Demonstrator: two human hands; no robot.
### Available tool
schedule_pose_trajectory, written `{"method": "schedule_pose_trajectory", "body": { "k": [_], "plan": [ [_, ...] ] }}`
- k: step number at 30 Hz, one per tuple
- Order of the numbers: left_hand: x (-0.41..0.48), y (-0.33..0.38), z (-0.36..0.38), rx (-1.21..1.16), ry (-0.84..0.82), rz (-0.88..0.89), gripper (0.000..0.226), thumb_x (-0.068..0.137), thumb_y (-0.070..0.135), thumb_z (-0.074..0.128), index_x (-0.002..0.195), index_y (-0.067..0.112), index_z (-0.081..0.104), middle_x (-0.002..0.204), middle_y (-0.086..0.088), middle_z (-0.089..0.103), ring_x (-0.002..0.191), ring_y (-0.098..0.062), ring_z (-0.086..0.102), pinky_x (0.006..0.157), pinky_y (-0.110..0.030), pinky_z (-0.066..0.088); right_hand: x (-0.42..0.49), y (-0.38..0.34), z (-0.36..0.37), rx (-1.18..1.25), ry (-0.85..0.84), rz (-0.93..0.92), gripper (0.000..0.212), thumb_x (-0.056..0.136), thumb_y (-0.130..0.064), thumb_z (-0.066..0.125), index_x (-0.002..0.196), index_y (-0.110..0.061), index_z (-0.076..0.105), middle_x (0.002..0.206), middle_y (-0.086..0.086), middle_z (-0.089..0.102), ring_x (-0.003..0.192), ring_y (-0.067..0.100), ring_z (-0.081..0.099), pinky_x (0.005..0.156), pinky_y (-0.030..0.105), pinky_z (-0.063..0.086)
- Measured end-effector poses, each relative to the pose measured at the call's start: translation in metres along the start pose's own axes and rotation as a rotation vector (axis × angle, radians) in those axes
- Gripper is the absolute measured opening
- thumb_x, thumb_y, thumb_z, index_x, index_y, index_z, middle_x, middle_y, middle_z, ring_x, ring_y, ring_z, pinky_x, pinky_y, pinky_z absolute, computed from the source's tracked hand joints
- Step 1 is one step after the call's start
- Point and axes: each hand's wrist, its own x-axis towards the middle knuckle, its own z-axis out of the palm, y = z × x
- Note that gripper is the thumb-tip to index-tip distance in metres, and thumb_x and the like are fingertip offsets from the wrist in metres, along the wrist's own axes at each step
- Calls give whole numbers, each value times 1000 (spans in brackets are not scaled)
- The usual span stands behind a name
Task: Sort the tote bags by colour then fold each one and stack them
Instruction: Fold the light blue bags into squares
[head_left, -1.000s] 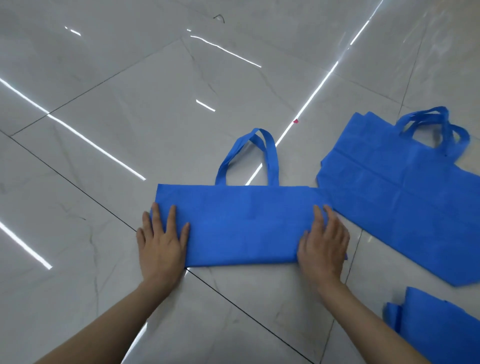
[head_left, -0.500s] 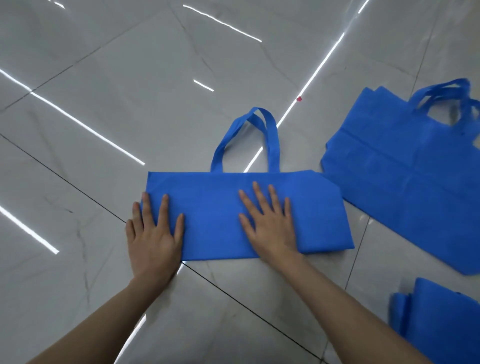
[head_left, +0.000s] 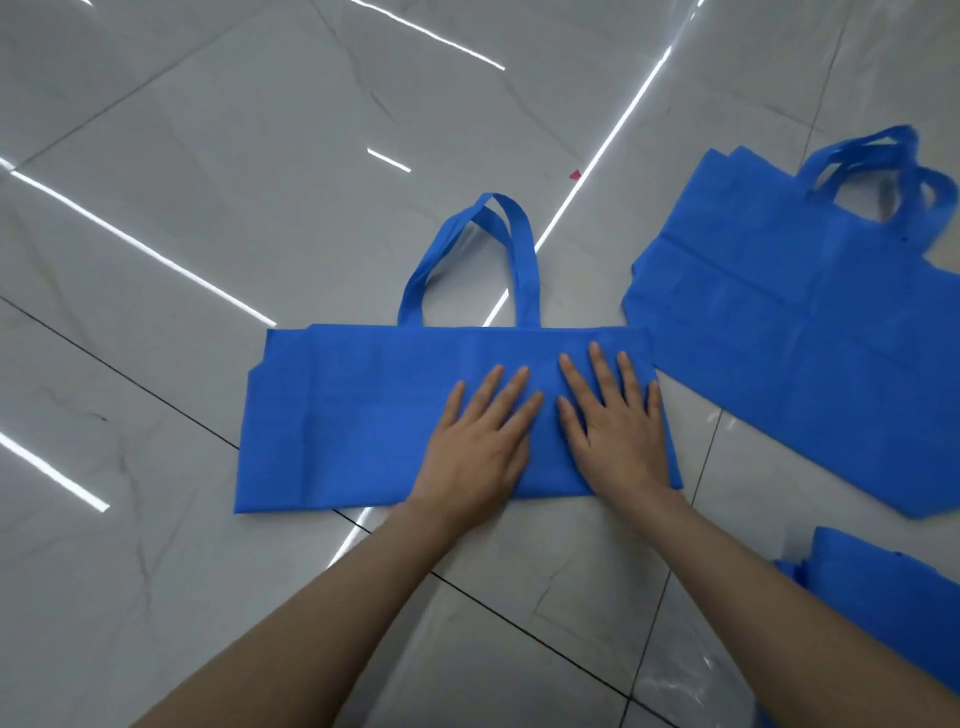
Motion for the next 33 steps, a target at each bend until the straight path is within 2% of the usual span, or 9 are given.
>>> {"method": "schedule_pose_trajectory", "body": {
  "k": [4,7,10,12,15,20,26,31,33],
  "plan": [
    [-25,-76,0,-19,-32,-281,61,90,55,14,146,33,28,154,8,23,143,-20,20,113,-49,11,0,1,1,-2,-14,8,63,85,-58,-6,147,-44,-2,159,-10,-3,146,18,-6,117,43,-5],
    [-52,-128,-15,41,-14,-484,67,86,62,7,148,37,18,157,9,12,145,-19,11,113,-46,7,-1,0,1,9,-13,4,63,87,-58,-4,147,-43,1,159,-9,0,146,19,-4,117,44,-4],
    [-52,-129,-15,58,-26,-491,67,86,63,8,148,38,17,157,10,12,145,-20,8,112,-46,9,-1,-2,-1,9,2,-14,65,87,-58,-1,149,-41,11,159,-7,7,146,21,1,116,45,-3],
    [-52,-128,-14,40,-29,-477,67,86,64,8,148,38,16,157,10,11,145,-19,6,113,-46,8,5,-7,-4,49,41,9,67,87,-56,8,146,-33,31,156,1,23,143,27,15,115,48,2],
    [-53,-133,-14,42,-23,-470,67,86,64,7,148,39,14,157,11,10,145,-18,4,114,-45,5,27,-30,-12,195,227,59,56,88,-50,33,118,-10,59,123,17,54,115,38,48,104,51,31],
    [-53,-132,-14,31,-19,-462,66,86,63,7,147,40,13,157,11,10,145,-18,2,114,-45,5,78,-73,-31,259,171,223,48,93,-44,50,125,-8,48,122,11,49,113,28,44,92,34,34],
    [-53,-132,-14,31,-2,-452,64,89,61,12,147,37,20,156,8,16,145,-21,8,114,-47,9,120,-88,-45,340,56,376,31,93,-25,48,115,-4,48,122,14,48,114,31,45,94,37,36],
    [-52,-131,-15,37,-3,-454,65,88,62,10,147,37,20,156,8,17,144,-21,9,113,-48,11,119,-95,-71,1090,134,312,21,88,-5,46,106,-10,36,85,-2,51,75,19,52,60,27,42],
    [-51,-130,-15,39,-8,-454,65,87,62,10,147,37,20,156,8,17,144,-21,9,113,-48,11,111,-96,-89,1186,227,172,34,87,-3,50,117,-12,38,87,-5,54,72,8,52,63,22,42]
  ]
}}
